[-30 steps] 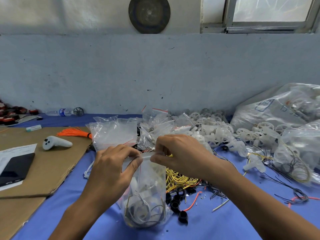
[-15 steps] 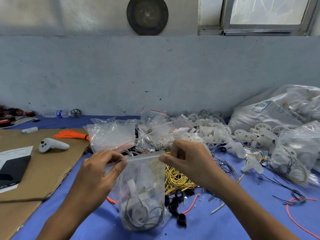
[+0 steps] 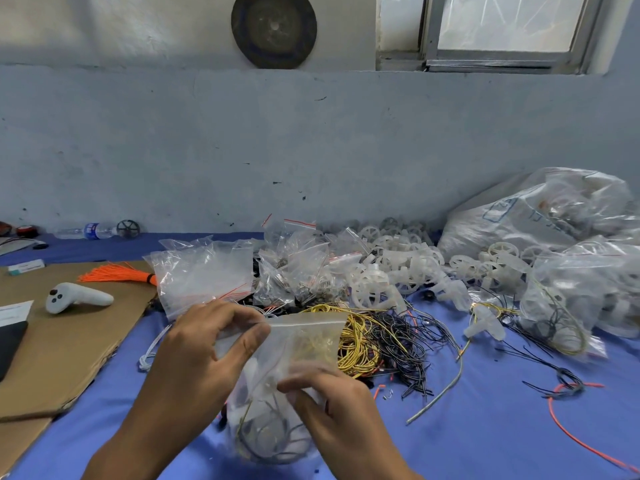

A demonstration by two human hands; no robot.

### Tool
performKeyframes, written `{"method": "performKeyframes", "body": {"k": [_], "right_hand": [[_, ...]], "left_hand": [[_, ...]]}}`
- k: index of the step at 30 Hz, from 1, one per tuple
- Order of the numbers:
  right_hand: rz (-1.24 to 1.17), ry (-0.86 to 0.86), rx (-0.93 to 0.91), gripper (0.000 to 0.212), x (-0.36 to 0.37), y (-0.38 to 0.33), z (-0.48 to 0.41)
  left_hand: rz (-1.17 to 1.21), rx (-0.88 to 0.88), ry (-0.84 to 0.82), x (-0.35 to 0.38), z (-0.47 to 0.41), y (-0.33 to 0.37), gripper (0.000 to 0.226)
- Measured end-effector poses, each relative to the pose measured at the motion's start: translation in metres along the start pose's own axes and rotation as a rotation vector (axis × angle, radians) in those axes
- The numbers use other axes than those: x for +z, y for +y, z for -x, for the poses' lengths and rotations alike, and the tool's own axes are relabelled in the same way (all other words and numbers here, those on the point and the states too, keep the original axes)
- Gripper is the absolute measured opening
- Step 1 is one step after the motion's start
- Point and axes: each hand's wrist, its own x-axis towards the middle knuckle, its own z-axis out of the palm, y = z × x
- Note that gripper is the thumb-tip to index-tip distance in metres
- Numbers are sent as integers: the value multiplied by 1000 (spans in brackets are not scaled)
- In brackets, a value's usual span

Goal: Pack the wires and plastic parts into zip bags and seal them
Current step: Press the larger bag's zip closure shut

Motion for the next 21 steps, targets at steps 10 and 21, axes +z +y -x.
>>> {"method": "performKeyframes", "body": {"k": [10, 21], "right_hand": [[-370, 418, 233, 25, -130, 42, 11], [732, 435, 809, 66, -321, 240, -21]], "left_hand": [[67, -134, 40, -12, 16, -33, 24], [139, -280, 4, -2, 26, -58, 11]]}}
